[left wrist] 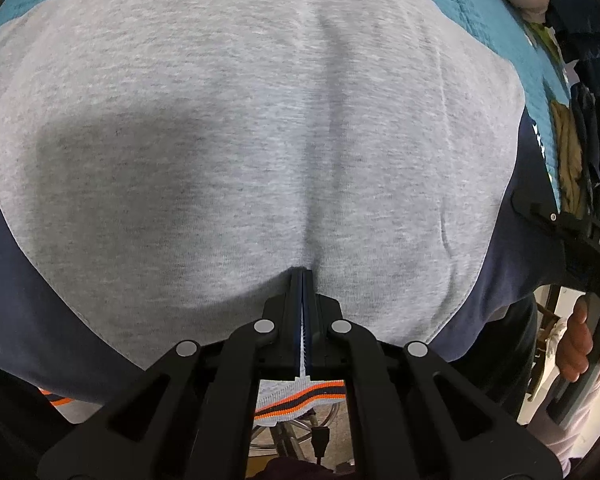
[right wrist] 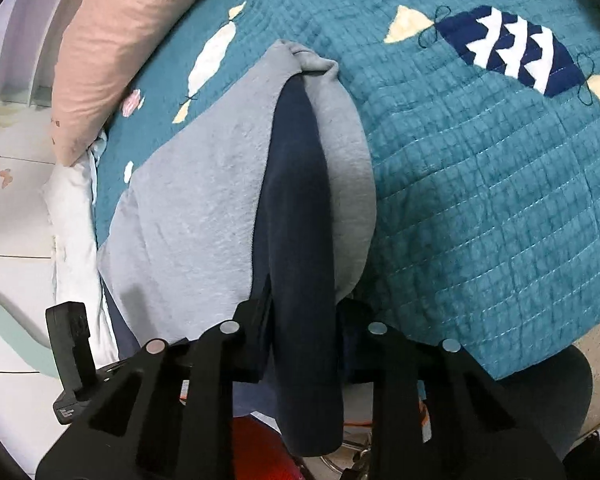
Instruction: Fold large clothes
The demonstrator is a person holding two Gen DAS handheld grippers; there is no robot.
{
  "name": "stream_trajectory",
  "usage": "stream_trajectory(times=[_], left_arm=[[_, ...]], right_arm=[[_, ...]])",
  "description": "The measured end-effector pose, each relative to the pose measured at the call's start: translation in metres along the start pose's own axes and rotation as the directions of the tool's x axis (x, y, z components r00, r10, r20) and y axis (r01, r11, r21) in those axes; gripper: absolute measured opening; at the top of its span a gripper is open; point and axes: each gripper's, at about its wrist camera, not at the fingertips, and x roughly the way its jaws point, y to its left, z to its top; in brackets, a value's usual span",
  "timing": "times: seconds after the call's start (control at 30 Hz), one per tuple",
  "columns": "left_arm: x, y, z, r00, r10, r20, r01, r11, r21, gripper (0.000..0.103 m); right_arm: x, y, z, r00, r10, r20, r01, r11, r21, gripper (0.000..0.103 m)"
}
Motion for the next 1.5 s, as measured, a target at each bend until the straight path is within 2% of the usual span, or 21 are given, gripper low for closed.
stream_trajectory(times=[0.17,0.37,0.53,1.03,1.3,1.5], left_arm=[[0.003,-0.006,-0.003,1.0,0.014,0.005,-0.014,1.0,0.017,0.0],[0.005,-0.009,-0.005,1.0,0.018,0.007,-0.018,1.0,0.024,0.002],[0.005,-0.013,-0.006,1.0,0.016,0.009,-0.017,0.999,0.028,0.002],[-0.01,-0.015,-0.01,1.0,0.002,-0.01,-0.002,0.999,0.042,0.001],[-0.045,0.027,-0.029,0.999,-0.012,0.043,0.013,0.999,-0.033,0.002],[-0.073,0.075,-0.053,0.994,0.045,0.096,-0.034,0.993,-0.116,0.002]], right_arm=[[-0.014,0.024,-0.007,0.999,0.023,0.041,-0.021,0.999,-0.048,0.023],[-0.034,0.071,-0.018,0.995,0.062,0.082,-0.048,0.985,-0.163,0.023],[-0.045,0.108,-0.03,0.993,0.091,0.077,-0.068,0.961,-0.268,0.022],[-0.034,0.202,-0.055,0.996,0.069,0.051,-0.038,0.889,-0.456,0.023],[-0.005,0.256,-0.072,0.999,0.034,-0.005,-0.031,0.832,-0.553,0.023],[0.044,0.305,-0.092,0.996,-0.012,-0.086,-0.045,0.777,-0.628,0.023]])
